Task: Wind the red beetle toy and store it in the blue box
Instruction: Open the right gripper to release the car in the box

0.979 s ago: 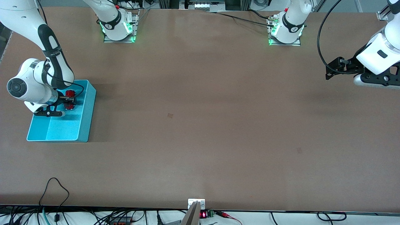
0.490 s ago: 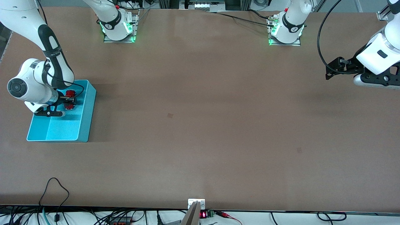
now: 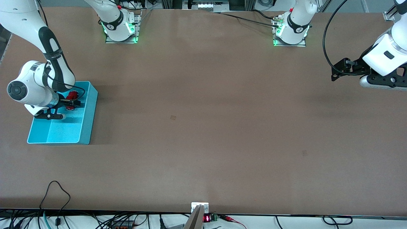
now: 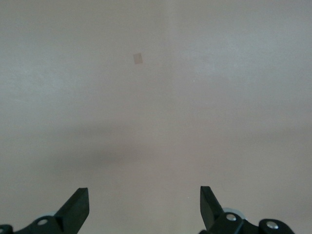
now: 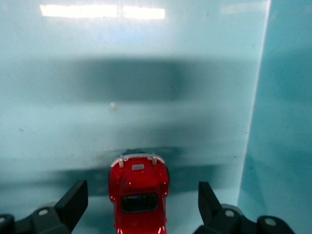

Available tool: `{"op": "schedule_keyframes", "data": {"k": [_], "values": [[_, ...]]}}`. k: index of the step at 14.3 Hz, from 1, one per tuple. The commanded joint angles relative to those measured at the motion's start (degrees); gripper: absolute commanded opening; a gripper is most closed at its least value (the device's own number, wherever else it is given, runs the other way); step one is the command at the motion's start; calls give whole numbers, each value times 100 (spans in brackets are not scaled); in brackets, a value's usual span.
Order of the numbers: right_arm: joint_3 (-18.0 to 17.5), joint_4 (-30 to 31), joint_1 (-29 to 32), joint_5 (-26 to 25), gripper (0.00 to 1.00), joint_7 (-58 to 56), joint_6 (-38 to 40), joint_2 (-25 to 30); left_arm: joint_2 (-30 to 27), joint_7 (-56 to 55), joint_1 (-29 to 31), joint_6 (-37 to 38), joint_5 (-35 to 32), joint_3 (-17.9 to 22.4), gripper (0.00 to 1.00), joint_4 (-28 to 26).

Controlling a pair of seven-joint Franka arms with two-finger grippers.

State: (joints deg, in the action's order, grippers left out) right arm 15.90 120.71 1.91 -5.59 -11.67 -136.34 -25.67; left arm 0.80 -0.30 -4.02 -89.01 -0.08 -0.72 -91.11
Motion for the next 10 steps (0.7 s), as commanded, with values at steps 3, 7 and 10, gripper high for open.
{"op": "schedule_keyframes", "data": {"k": [3,7,10], "values": [[-210,-1241,-59,-12,100,51,1880,632,-63,135,33,16,87,1,100,5],[-456,-2032,-260,-65,100,51,2698,975,-63,135,33,16,87,1,100,5],[-578,-2709,-463,-65,100,60,3480,1099,-63,135,33,16,87,1,100,5]]}}
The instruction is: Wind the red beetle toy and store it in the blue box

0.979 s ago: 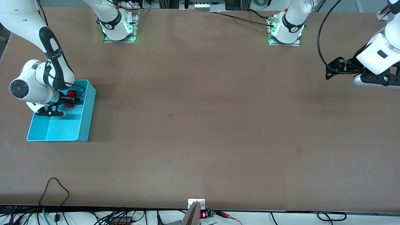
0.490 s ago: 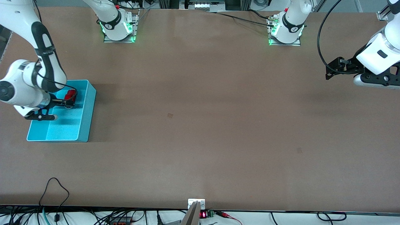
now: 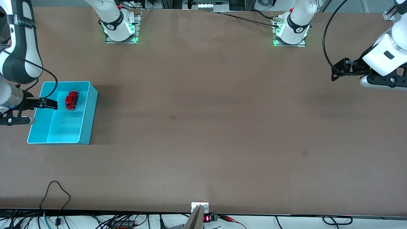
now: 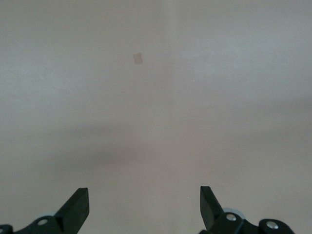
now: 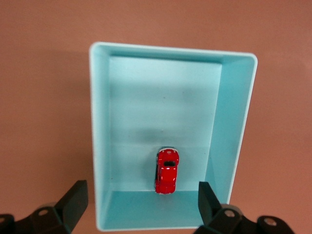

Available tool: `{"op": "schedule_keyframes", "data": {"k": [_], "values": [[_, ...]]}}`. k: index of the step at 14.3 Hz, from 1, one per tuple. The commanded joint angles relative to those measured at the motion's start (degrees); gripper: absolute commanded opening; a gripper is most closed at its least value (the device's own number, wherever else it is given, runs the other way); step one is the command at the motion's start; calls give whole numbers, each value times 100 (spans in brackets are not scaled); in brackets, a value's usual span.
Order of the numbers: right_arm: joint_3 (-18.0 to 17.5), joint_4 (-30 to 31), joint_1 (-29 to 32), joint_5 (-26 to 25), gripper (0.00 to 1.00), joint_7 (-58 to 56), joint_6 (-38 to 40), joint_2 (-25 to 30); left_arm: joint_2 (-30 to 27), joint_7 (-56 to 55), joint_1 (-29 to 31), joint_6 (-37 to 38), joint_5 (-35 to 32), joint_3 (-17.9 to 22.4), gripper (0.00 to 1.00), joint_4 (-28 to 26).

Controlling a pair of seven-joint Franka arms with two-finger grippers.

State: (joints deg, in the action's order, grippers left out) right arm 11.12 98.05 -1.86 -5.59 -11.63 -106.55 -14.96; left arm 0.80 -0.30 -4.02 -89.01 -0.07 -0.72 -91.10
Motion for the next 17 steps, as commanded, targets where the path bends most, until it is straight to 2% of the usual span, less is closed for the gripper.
{"op": "schedule_keyframes", "data": {"k": [1,4,7,8,10,11,15,17], "values": [[-257,-654,-78,-57,100,64,791,80,-63,135,33,16,87,1,100,5],[-495,-1068,-78,-30,100,160,1320,177,-63,135,33,16,87,1,100,5],[-820,-1376,-78,-4,100,870,1611,265,-63,135,33,16,87,1,100,5],[-856,-1385,-69,101,100,968,1611,300,-63,135,33,16,87,1,100,5],[-839,-1455,-16,705,100,1004,1637,344,-63,135,33,16,87,1,100,5],[-830,-1499,27,830,100,1004,1638,344,-63,135,33,16,87,1,100,5],[-813,-1500,45,612,100,987,1979,502,-63,135,25,16,87,1,100,5],[-821,-1343,45,515,100,987,2094,747,-63,135,33,16,87,1,100,5]]}}
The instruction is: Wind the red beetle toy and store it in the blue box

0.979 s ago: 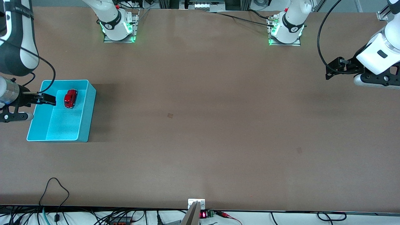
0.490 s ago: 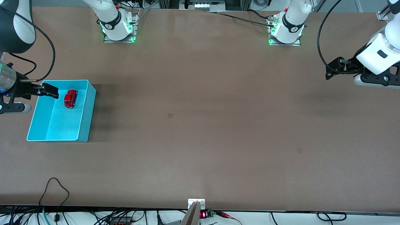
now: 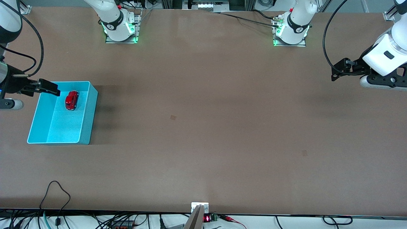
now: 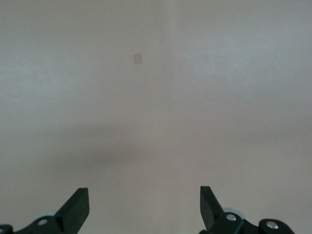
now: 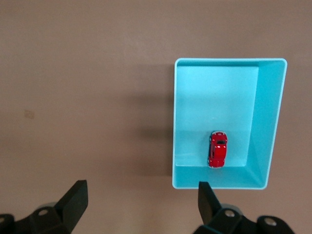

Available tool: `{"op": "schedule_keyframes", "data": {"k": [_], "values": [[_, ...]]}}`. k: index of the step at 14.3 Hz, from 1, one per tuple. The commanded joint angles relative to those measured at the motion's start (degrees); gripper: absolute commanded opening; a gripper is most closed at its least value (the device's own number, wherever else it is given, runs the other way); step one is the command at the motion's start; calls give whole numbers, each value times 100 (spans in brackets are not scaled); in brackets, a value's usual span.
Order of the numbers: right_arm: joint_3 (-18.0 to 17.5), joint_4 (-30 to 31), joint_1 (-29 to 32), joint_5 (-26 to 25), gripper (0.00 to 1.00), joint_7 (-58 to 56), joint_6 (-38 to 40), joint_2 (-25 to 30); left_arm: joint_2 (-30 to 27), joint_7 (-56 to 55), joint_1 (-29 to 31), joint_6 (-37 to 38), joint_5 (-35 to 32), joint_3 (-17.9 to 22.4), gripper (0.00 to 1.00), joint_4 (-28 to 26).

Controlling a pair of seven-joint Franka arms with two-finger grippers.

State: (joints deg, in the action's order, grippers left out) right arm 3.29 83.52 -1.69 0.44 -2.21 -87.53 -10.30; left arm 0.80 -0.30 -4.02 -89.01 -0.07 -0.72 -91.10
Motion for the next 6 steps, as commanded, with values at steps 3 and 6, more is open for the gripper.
{"op": "schedule_keyframes", "data": {"k": [3,6], "values": [[-39,235,89,-80,100,-8,193,344,-63,135,33,16,87,1,100,5],[-39,252,116,-53,100,-25,210,344,-63,135,33,16,87,1,100,5]]}}
